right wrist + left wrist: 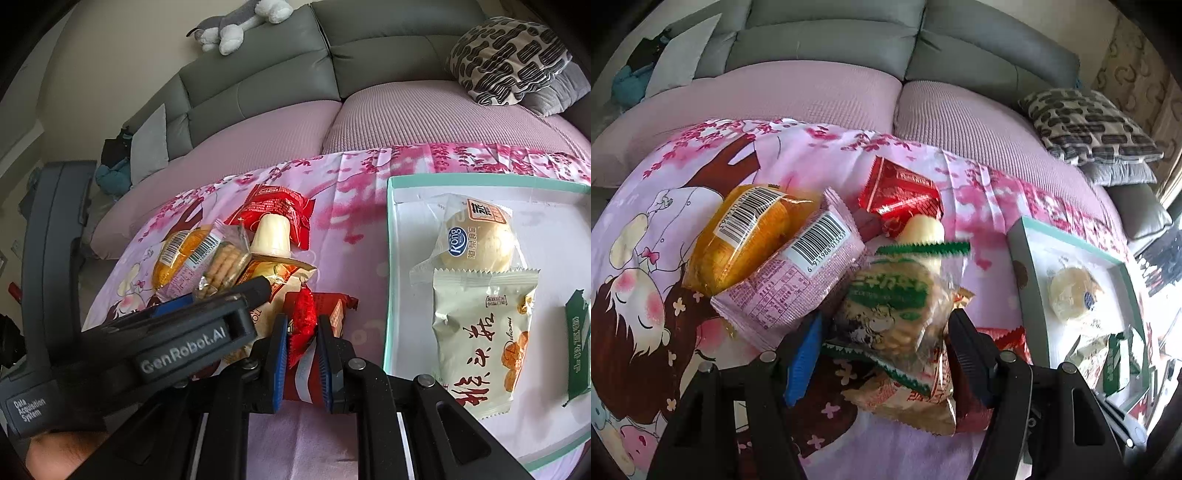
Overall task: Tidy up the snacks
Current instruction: 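Grasp the green-white cracker pack with the left tool while the right tool holds the red pack, then lift both held packs and carry them over the tray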
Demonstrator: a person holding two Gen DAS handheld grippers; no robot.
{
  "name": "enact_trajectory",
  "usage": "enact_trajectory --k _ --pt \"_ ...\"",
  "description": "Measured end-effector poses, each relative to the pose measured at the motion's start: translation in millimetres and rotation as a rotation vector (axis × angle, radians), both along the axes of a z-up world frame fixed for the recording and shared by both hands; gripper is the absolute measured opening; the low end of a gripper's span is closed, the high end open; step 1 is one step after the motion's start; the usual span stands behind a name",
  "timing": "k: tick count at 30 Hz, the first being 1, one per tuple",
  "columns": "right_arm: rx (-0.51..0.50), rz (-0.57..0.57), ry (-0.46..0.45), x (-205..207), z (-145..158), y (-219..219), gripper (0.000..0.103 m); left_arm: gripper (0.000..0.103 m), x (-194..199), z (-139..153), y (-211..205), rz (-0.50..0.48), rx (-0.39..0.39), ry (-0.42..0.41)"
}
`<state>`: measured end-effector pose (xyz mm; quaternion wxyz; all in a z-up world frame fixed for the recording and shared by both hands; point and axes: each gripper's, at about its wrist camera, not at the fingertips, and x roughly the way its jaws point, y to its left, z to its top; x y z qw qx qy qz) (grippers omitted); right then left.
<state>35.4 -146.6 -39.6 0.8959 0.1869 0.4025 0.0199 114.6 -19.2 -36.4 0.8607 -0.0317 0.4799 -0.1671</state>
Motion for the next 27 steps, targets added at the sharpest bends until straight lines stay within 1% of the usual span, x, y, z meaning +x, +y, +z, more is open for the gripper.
enact_trajectory --k 13,16,19,21,24,27 --pt "0.002 0.001 0.001 0 -1 0 0.016 0.07 8 -4 7 0.037 -0.103 0.024" --pt "0.002 0.001 0.001 0 -1 -1 0.016 0.07 11 -8 10 0.044 -0.144 0.049" --pt "0.002 0.001 0.001 0 -1 0 0.016 0.07 14 -12 15 0.066 -0.203 0.08" --pt "0.003 0.001 0.001 0 -1 -1 0.016 0.07 14 -12 18 0.081 -0.207 0.086" --pt "0.003 0.001 0.001 0 -1 -1 0.016 0.07 12 -8 23 0.115 -0.186 0.071" --pt "0.003 0.001 0.001 0 -1 -1 0.016 0.067 11 -9 24 0.112 -0.167 0.067"
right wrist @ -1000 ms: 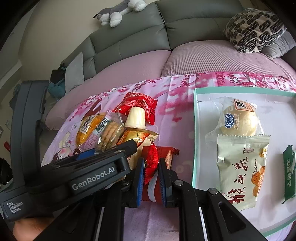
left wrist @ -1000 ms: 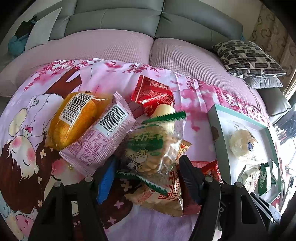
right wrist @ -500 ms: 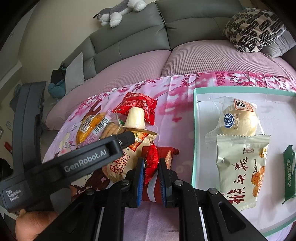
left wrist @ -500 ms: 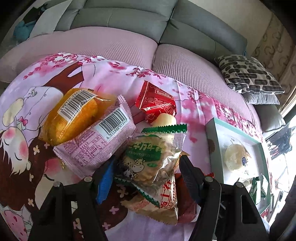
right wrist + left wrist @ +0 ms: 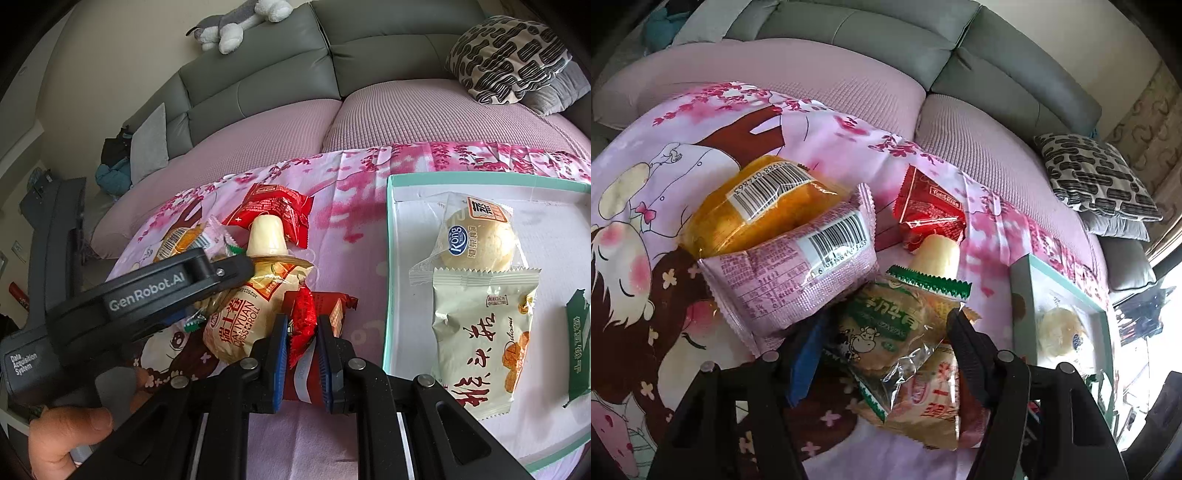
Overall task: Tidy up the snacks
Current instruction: 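Lift both held packs and carry them over the tray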
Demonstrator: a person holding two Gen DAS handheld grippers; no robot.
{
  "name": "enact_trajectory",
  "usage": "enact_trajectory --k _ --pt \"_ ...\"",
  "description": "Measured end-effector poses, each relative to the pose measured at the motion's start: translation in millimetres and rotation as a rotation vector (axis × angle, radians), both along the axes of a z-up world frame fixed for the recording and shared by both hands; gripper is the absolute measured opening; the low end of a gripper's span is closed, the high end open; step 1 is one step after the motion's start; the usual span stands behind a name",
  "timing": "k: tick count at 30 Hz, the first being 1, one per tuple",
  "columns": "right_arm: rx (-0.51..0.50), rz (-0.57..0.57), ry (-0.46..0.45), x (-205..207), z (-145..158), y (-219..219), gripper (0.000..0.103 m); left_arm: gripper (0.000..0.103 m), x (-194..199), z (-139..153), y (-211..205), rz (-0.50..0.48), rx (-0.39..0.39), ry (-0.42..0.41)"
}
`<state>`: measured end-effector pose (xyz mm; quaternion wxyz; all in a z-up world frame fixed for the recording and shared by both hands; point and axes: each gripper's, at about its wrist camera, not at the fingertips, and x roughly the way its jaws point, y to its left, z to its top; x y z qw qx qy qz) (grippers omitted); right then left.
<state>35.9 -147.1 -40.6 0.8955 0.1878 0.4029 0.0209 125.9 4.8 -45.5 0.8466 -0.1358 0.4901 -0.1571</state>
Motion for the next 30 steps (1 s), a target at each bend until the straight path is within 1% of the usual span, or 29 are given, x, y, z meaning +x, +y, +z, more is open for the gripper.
enact_trajectory --k 5,8,16,21,30 --pt "0.0 0.0 0.0 0 0 0 0.016 0.065 0 0 0 0.002 0.003 -0.006" --pt "0.001 0.0 -0.001 0 0 0 0.016 0.061 -1 3 1 -0.005 -0.001 -0.008" --pt "0.001 -0.003 -0.04 -5 11 -2 0.016 0.059 -8 22 2 -0.019 -0.005 -0.048" --pt "0.0 -0.011 -0.071 -11 21 -7 0.016 0.059 -16 43 5 -0.019 -0.008 -0.106" --pt "0.004 -0.021 -0.083 -15 26 -15 0.016 0.059 -25 62 -6 -0.043 -0.007 -0.152"
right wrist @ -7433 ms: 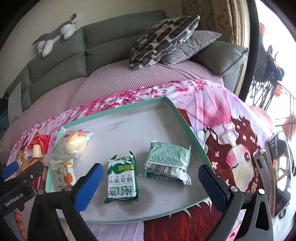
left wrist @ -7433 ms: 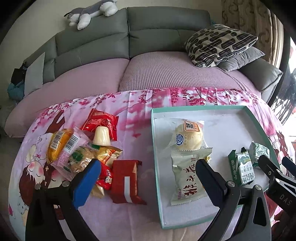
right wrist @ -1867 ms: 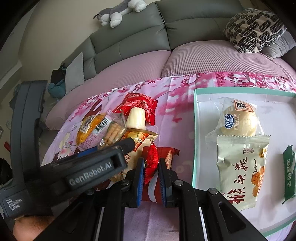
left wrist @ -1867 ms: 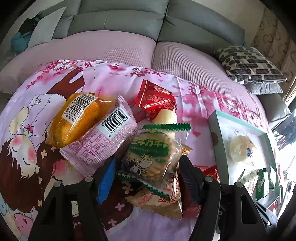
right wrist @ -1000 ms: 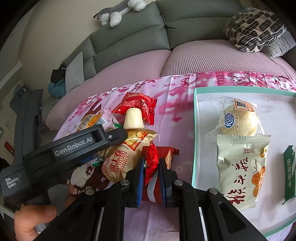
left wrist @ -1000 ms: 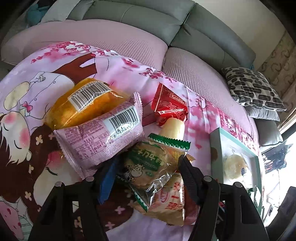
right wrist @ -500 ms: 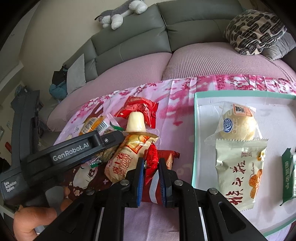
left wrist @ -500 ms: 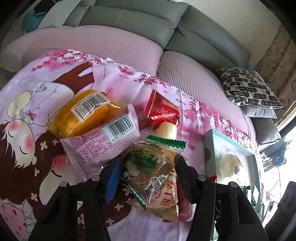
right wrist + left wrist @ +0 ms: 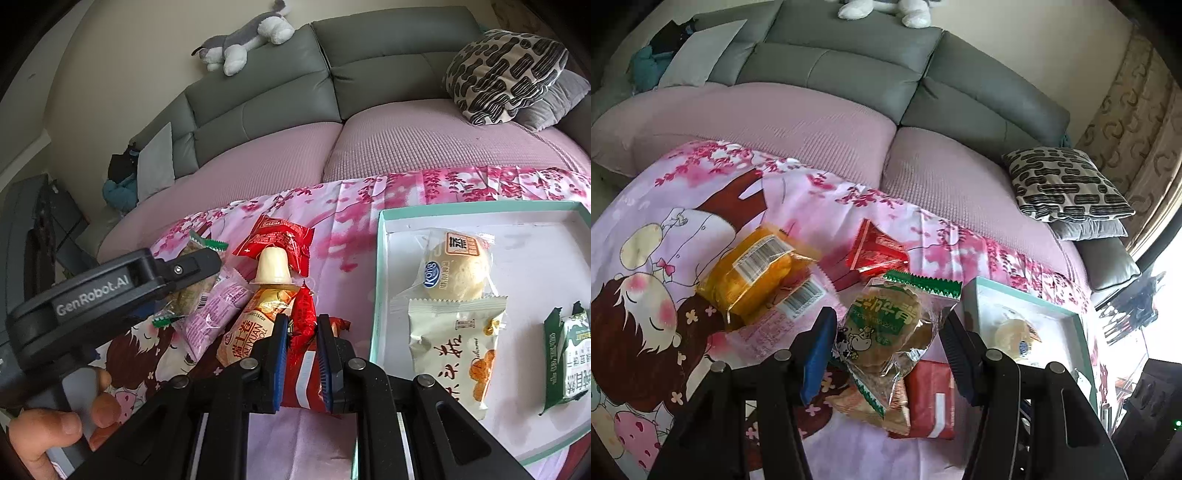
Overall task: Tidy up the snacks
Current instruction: 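Lift both held packs and carry them over the tray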
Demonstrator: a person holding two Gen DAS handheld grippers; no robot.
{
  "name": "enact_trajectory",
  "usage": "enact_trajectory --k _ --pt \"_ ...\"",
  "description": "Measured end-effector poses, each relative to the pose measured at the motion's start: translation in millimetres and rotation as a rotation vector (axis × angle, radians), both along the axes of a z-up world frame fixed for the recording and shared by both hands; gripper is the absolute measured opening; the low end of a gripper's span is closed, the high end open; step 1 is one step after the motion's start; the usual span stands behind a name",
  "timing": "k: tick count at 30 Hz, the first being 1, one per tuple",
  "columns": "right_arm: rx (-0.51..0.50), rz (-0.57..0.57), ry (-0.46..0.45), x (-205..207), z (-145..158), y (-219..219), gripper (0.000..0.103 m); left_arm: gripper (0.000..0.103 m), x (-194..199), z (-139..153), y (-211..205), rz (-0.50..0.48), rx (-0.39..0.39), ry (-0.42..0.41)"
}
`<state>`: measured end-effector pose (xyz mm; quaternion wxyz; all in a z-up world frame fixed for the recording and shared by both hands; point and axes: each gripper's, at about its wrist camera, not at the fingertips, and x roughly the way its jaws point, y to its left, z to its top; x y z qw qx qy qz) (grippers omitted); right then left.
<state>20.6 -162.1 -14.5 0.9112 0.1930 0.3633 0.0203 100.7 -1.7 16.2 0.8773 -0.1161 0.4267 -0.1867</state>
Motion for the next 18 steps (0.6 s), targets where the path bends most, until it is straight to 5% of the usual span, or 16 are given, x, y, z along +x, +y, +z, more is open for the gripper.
enact_trajectory --k 8,18 --pt "-0.008 -0.057 -0.028 -15 11 -28 0.016 0.059 -15 20 -33 -0.066 -0.003 -0.054" --pt "-0.065 -0.295 -0.037 -59 22 -112 0.016 0.059 -50 33 -113 -0.256 0.004 -0.114"
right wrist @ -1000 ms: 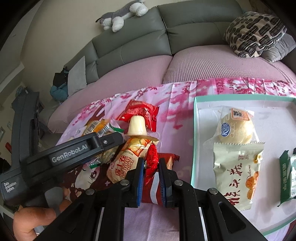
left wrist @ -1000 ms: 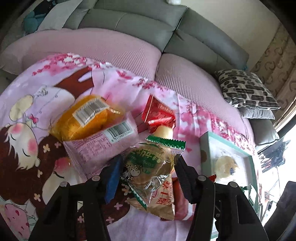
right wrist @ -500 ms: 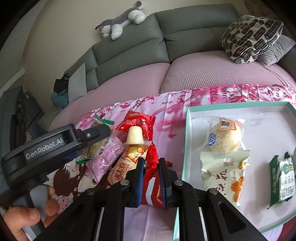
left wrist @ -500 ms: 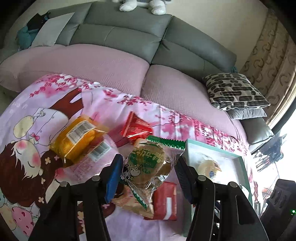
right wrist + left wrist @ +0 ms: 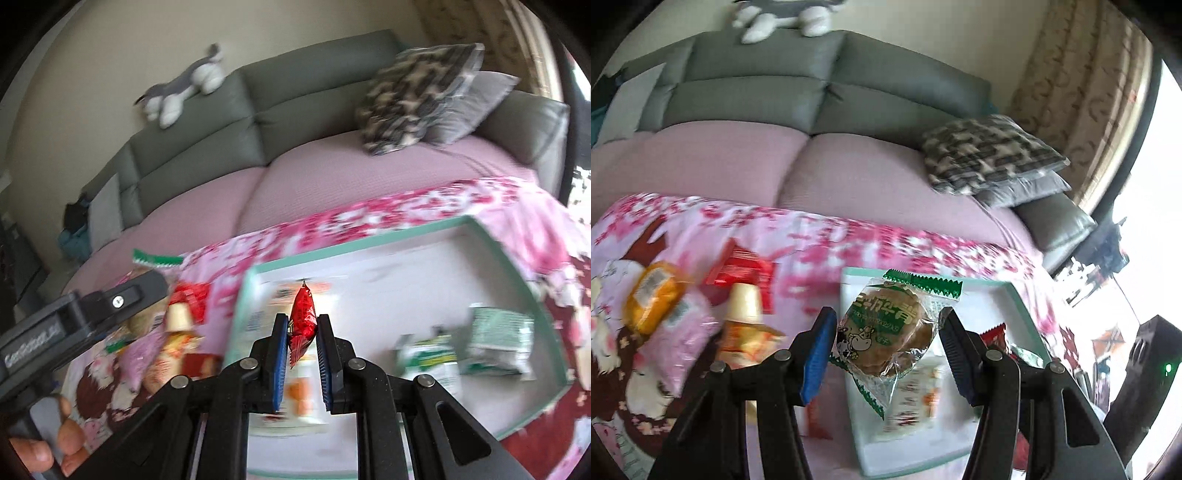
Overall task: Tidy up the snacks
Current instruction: 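Lift both held packs and carry them over the tray, then lower both packs into the tray and open both tools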
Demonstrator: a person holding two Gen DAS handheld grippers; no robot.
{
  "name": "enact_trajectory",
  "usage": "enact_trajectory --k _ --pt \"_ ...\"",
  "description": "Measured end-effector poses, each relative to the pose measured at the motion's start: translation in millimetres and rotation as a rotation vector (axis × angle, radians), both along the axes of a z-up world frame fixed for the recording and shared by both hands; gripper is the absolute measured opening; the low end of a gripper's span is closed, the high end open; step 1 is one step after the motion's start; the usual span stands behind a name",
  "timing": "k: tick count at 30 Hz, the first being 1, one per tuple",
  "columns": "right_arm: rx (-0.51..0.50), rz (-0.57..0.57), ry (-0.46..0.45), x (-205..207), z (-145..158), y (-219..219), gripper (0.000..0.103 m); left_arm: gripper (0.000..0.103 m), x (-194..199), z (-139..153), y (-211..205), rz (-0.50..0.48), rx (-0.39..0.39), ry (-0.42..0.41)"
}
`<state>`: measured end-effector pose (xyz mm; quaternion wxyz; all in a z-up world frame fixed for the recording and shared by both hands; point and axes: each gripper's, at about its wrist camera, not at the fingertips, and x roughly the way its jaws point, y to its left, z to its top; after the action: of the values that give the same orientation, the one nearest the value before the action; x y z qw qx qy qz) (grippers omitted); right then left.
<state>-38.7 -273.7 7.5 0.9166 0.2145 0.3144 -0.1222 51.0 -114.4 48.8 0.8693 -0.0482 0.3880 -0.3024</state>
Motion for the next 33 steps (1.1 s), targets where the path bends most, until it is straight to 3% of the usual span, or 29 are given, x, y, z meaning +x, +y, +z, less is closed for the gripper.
enact_trajectory --k 11,33 --pt "0.021 -0.14 0.017 -31 -11 -63 0.016 0.059 -24 -17 -72 -0.14 0.046 0.001" --pt "0.057 -0.153 0.031 -22 -32 -78 0.016 0.059 -13 -41 -100 -0.144 0.091 0.024"
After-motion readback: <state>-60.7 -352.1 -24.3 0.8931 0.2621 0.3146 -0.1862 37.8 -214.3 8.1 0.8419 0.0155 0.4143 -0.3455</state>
